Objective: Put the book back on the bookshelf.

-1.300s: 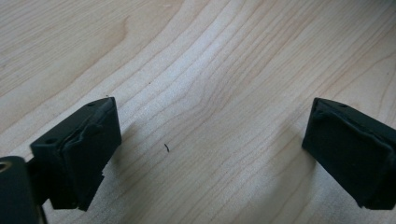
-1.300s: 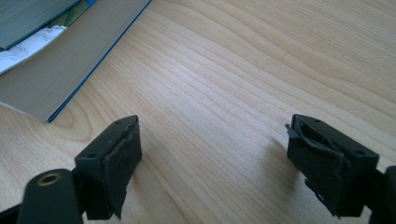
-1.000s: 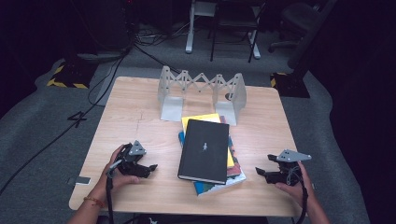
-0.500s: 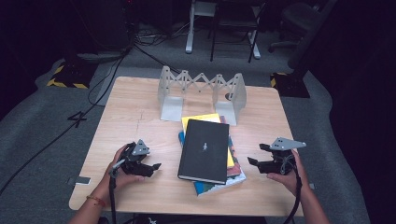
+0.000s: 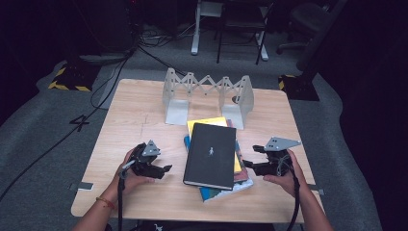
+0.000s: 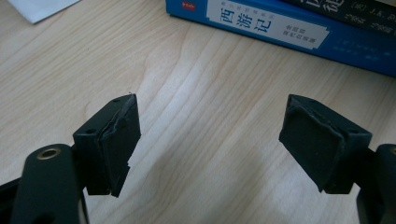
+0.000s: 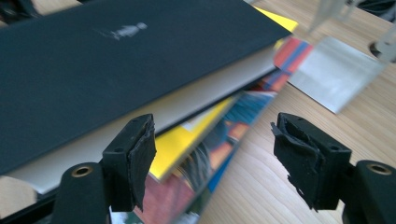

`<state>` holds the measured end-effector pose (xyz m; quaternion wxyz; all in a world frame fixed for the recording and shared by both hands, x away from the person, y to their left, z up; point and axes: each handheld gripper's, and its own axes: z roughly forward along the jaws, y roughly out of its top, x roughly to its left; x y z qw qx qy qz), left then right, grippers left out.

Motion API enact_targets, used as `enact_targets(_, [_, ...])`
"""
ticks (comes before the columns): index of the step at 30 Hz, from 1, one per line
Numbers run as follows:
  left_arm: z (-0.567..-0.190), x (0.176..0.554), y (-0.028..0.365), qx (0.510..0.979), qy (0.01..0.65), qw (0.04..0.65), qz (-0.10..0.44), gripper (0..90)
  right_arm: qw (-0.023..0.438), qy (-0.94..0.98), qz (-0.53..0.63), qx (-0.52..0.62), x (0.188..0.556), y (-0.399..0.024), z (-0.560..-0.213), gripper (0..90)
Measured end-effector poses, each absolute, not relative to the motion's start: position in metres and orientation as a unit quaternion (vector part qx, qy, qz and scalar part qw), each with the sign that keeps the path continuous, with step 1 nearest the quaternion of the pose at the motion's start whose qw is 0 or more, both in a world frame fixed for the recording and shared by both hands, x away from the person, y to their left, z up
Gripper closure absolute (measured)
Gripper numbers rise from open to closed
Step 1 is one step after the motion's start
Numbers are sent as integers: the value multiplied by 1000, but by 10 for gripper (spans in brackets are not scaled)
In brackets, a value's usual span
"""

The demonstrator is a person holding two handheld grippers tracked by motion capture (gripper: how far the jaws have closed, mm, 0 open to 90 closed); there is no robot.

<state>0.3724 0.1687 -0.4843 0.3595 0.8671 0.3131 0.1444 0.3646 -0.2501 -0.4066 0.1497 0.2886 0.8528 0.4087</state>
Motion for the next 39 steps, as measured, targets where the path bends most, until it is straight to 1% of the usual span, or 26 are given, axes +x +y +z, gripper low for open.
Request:
enact_targets(10, [-476, 386, 154, 865, 311, 358, 165, 202, 138, 848, 430, 279, 365, -237, -399, 273])
enact_targets(15, [-471, 394, 149, 864, 303, 365, 169, 202, 120, 851, 432, 272, 368, -227, -401, 240])
enact_targets(18, [-470, 396, 144, 864, 296, 363, 186, 210, 110, 854, 430, 272, 369, -220, -405, 226])
enact_targets(20, [-469, 398, 143, 863, 297, 366, 181, 204, 107, 857, 423, 275, 371, -215, -409, 195])
enact_targets(22, [-467, 398, 142, 862, 294, 368, 187, 207, 108, 851, 425, 291, 374, -213, -414, 158])
enact_targets(33, [-467, 399, 131, 865, 283, 370, 188, 211, 31, 841, 437, 318, 393, -218, -426, 59])
enact_targets(35, [-467, 400, 131, 864, 282, 372, 187, 210, 22, 841, 438, 316, 397, -219, -427, 43])
enact_targets(39, [-468, 400, 131, 865, 284, 370, 185, 210, 20, 844, 438, 310, 398, -217, -428, 40])
